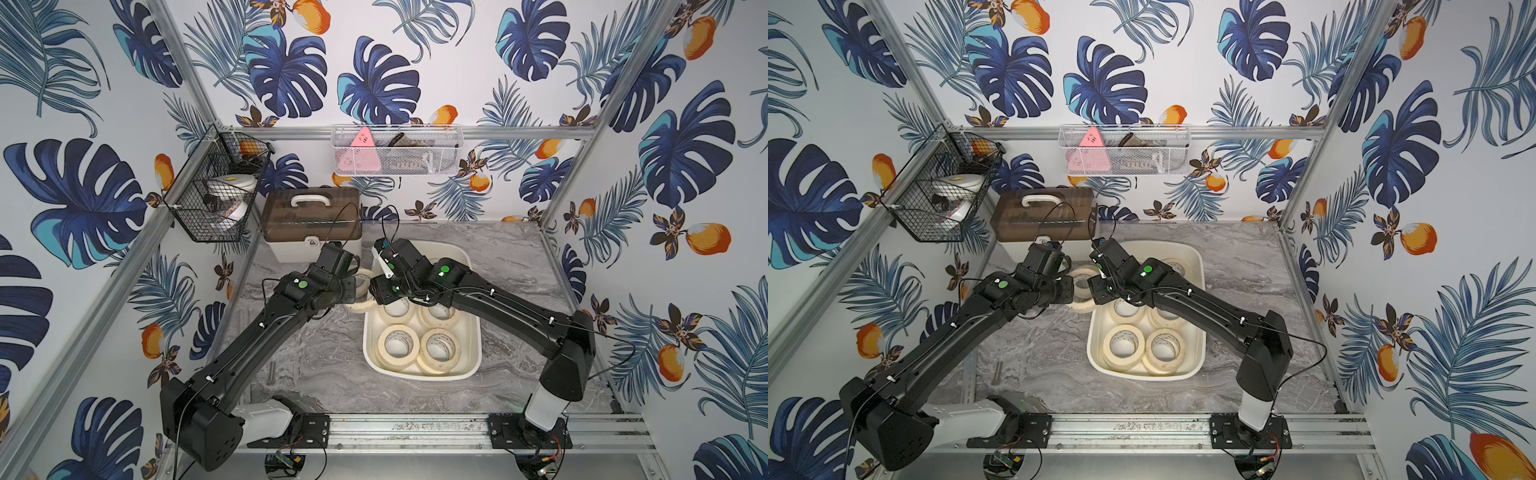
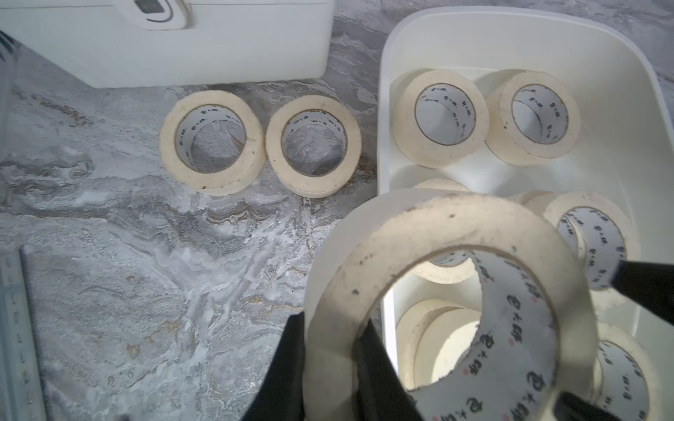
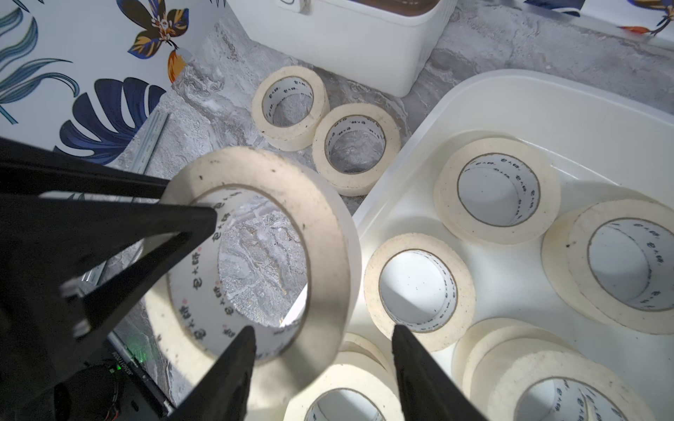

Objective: Take out the art tape in the storage box
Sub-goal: Pick up the art tape from the storage box, then place the art tape at the center of the board.

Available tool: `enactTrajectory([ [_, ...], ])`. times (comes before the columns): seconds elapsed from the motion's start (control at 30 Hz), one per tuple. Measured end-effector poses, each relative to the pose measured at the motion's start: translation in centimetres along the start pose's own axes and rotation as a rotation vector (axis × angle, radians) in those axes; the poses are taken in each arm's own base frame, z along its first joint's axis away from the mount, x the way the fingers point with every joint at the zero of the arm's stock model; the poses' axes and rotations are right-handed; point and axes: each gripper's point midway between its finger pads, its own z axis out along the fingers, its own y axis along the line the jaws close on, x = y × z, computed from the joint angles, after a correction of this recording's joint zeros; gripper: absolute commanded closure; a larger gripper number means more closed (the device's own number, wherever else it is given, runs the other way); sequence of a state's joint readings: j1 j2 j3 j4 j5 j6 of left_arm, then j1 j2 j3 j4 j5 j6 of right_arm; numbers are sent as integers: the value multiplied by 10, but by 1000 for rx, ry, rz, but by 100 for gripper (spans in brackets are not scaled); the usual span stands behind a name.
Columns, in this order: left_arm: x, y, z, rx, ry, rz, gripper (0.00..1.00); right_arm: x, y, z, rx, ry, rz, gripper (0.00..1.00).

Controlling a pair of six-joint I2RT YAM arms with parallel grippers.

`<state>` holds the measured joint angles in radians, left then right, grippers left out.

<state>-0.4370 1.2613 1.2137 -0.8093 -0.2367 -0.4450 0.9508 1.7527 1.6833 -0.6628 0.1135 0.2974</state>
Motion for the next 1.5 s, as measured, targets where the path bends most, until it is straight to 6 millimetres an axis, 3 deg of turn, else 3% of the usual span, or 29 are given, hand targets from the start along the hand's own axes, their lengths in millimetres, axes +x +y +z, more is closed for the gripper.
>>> enactTrajectory([
  [0.2,-4,20,2,-119,-29,-69,100,4,-13,-10,43,-18,-16,32],
  [0.4,1,39,6,-211,-51,-150,100,10,-45,-20,110,-32,15,31],
  [0.77,41,81,47,-328,21,-341,100,22,-123,-30,150,-36,214,31],
  [1.0,74,77,87,-307,121,-365,100,36,-150,-31,126,-18,323,31],
  [1.13,88,69,105,-279,172,-367,100,45,-153,-31,117,-3,347,31],
  [1.33,98,61,122,-237,200,-374,100,50,-169,-35,135,-2,383,31],
  [1.5,97,48,133,-169,212,-361,100,52,-169,-35,126,3,389,31],
])
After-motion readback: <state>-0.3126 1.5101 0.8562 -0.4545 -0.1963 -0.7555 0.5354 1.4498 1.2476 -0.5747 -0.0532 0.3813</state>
